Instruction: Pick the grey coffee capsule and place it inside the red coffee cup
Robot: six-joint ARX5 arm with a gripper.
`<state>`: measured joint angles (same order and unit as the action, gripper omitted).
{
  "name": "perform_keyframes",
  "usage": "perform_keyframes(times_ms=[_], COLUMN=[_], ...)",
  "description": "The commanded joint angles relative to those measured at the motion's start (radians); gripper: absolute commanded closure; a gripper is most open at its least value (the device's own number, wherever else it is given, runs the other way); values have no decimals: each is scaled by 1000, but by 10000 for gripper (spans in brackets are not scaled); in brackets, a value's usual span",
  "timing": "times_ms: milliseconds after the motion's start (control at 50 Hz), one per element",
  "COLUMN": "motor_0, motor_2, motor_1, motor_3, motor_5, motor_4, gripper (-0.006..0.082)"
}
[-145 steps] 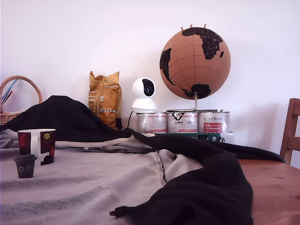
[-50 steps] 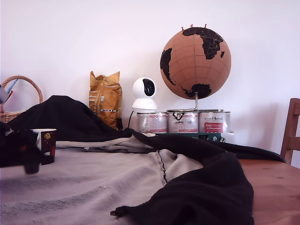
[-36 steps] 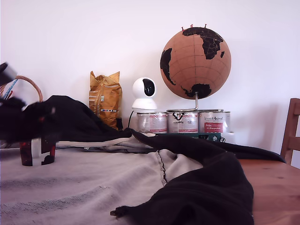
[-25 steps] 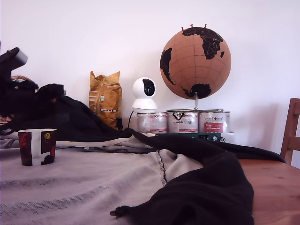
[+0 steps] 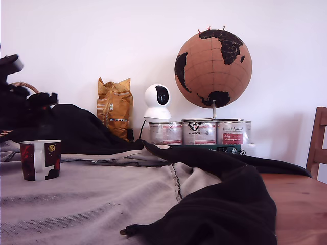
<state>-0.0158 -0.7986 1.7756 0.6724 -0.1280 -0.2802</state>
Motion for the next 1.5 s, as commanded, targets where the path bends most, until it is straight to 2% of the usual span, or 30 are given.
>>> perform_keyframes(times_ms=[0,140,220,260,340,380,420,760,820,900,1040,1100,1320,1480], motor_0=[6,10,10,10,9,9,9,6,6,6,6,6,6,6], motor_2=[-1,-1,-2,-2,-2,-2,-2,-2,-2,-2,-2,-2,-1,28], motor_1=[4,4,4,4,4,4,4,-85,-118,-168,-245,-274,-392,-493], motor_3=[-9,-23,-26,-44,-86,-109,-130,-185,-199,-244,-370,-418,-572,-619], motor_5=[5,5,7,24,60,65,69,104,116,135,137,137,156,163], motor_4=[1,4,6,14,51,66,73,76,76,76,64,49,-4,-11], gripper=[717,715,685,628,361,261,212,210,234,338,680,779,790,790])
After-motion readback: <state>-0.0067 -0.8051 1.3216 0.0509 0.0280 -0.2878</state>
